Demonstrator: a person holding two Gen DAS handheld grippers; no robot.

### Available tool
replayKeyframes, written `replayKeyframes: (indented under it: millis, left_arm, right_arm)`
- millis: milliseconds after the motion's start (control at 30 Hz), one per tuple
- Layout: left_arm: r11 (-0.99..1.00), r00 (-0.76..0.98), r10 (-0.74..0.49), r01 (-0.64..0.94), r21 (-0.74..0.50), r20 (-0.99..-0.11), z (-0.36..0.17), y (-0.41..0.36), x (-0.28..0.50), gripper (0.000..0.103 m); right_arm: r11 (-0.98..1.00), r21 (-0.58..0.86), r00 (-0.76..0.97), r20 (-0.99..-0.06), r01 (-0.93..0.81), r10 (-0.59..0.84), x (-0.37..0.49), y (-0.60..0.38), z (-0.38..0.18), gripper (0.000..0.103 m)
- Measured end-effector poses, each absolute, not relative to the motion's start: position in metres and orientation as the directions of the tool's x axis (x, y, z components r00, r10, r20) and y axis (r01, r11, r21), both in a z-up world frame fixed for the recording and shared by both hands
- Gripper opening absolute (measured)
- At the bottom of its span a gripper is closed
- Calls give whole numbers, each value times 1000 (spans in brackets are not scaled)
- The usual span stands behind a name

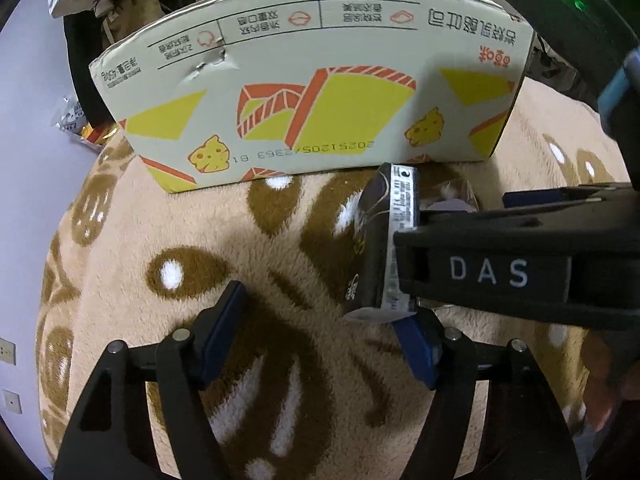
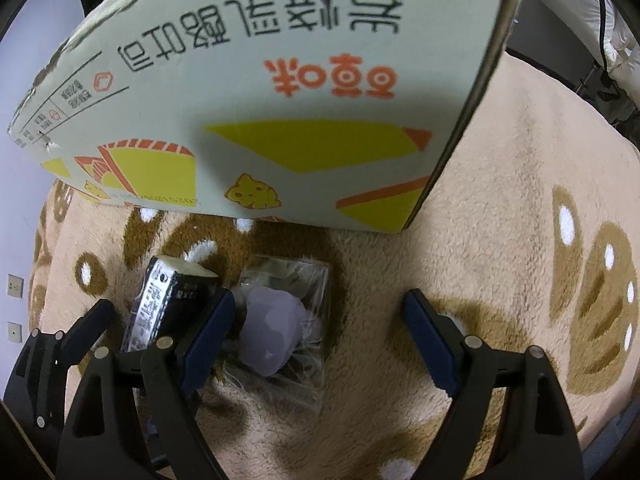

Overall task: Organize soft objects
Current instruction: 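Grasp the black 'Face' tissue pack with the left gripper while the right gripper grasps the clear bag, then carry the tissue pack with the left gripper while the right carries the clear bag to the box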

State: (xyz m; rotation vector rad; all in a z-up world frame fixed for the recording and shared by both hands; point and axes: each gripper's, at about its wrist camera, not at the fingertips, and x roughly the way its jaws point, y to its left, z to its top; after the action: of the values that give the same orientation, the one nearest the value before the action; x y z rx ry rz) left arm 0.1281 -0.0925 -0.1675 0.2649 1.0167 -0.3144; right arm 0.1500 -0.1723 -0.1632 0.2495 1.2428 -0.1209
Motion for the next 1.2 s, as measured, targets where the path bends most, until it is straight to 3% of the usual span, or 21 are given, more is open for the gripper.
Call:
replayKeyframes:
  millis: [67, 233, 333, 400, 733, 867, 1033, 1200]
  left_arm:
    - [925, 488, -152, 376, 50, -860, -166, -90, 130, 71]
    - [909, 466, -270, 413, -63, -843, -157, -86, 132, 54]
    - [892, 463, -303, 444, -77, -833, -155, -91, 130, 41]
    - [872, 457, -312, 485, -61, -833, -156, -96, 127, 25]
    - [872, 461, -301, 488, -44, -835, -159, -101, 126, 23]
    - [880, 467, -286, 473, -37, -837, -157, -103, 116, 23]
    - [888, 480, -250, 460, -1, -841, -151, -100, 112, 22]
    - [910, 483, -238, 413, -20, -842, -144, -88, 112, 22]
  right_arm:
    - [966, 122, 321, -946, 227, 44, 150, -173, -163, 90]
    - [969, 113, 315, -948, 217, 40, 151, -171, -165, 90]
    - [971, 113, 304, -952, 209, 46, 151, -172, -165, 88]
    - [970, 118, 302, -952, 212, 50, 151, -172, -164, 86]
    - [963, 110, 280, -959, 245, 39, 153, -191, -163, 68]
    - [969, 67, 267, -964, 240, 1, 151, -190, -157, 47]
    - [980, 29, 271, -962, 199, -26, 148, -188, -153, 44]
    - [969, 93, 303, -953, 230, 19, 138, -196, -147, 37]
